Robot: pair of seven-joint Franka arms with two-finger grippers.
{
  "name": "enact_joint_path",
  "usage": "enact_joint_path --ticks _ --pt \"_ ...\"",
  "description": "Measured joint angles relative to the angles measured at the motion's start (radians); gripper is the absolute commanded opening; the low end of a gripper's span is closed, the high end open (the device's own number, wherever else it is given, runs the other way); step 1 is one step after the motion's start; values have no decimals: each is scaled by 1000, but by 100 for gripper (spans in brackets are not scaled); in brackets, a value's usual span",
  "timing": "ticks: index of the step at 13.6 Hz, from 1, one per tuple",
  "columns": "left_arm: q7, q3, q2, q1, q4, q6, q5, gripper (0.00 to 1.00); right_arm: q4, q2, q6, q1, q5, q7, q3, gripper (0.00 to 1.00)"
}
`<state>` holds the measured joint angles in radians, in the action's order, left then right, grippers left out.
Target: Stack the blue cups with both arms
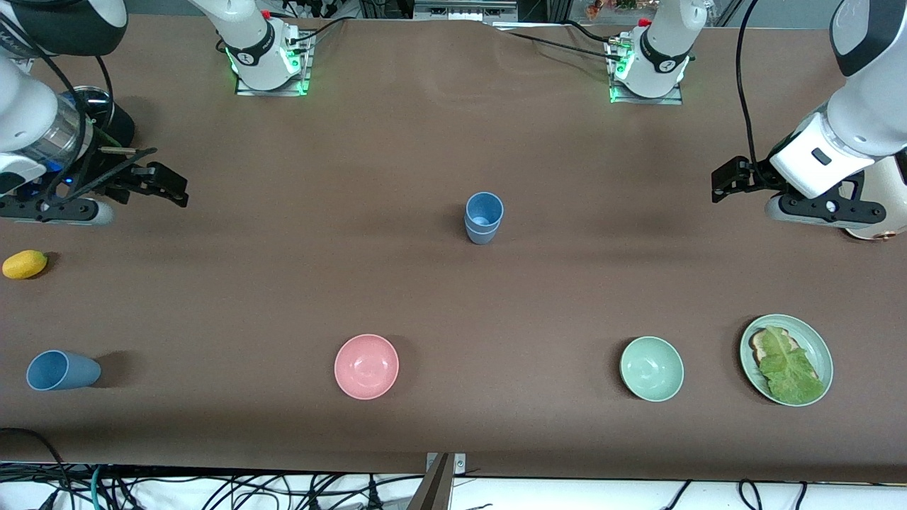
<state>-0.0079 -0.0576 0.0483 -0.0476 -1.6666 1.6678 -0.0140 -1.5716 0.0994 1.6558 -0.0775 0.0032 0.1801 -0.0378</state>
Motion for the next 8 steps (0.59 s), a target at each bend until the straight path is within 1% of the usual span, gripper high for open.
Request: enact_joint_path --ticks 6,8 --pt "0 0 0 0 0 0 0 100 7 0 4 9 -11 0 7 100" --pt "0 0 0 -1 0 0 0 100 26 1 7 9 -14 1 8 100"
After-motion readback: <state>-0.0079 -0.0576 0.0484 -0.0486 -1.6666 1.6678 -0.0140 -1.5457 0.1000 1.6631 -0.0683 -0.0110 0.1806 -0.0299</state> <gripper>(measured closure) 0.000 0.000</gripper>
